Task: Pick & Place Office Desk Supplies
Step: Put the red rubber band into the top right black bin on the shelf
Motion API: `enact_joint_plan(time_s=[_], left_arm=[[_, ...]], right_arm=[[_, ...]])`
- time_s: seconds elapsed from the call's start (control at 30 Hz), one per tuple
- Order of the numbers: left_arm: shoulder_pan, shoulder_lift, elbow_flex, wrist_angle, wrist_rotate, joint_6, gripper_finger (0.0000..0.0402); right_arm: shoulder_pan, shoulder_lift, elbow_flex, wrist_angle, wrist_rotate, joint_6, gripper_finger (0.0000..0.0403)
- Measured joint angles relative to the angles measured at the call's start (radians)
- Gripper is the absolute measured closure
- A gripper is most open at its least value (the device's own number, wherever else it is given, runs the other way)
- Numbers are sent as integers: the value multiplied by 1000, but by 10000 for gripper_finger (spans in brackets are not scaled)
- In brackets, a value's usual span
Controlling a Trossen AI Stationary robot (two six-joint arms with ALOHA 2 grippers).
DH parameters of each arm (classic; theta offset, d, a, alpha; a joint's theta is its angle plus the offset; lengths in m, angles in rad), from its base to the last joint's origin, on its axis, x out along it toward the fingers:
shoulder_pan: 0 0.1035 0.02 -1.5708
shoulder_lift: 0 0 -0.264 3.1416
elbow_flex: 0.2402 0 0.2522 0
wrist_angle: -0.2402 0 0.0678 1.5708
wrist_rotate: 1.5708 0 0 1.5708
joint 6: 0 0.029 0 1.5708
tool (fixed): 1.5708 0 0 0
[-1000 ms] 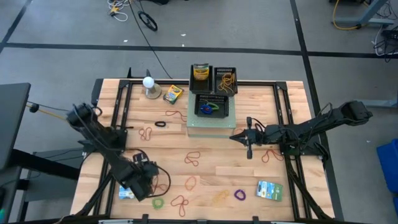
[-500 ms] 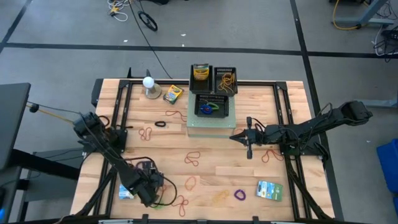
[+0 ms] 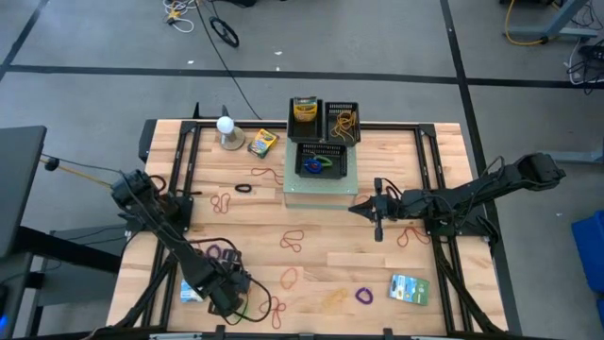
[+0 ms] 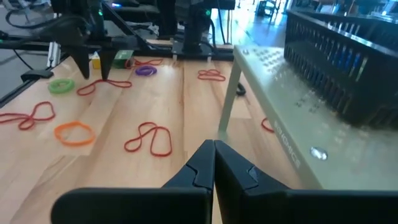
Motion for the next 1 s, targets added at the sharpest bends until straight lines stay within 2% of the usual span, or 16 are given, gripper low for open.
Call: enact_joint_plan(time_s=[0.17, 0.3, 0.43, 0.67, 0.8, 1.0], left_arm=[[2, 0, 68, -155, -32, -43, 205], [17, -2, 82, -228, -19, -228, 197], [36, -2, 49, -217, -4, -364, 188], [65, -2, -15, -73, 0, -400, 190], [82, -2, -43, -84, 13, -437, 212], [87, -3, -66, -71, 21, -442, 288]], right_arm=[[0, 0, 0, -22, 0, 15, 394], [0, 0, 0, -22, 0, 17, 394], [0, 0, 0, -22, 12, 12, 394], [0, 0, 0, -23, 18, 12, 394], [0, 0, 0, -23, 18, 12, 394], [0, 0, 0, -23, 19, 12, 394]])
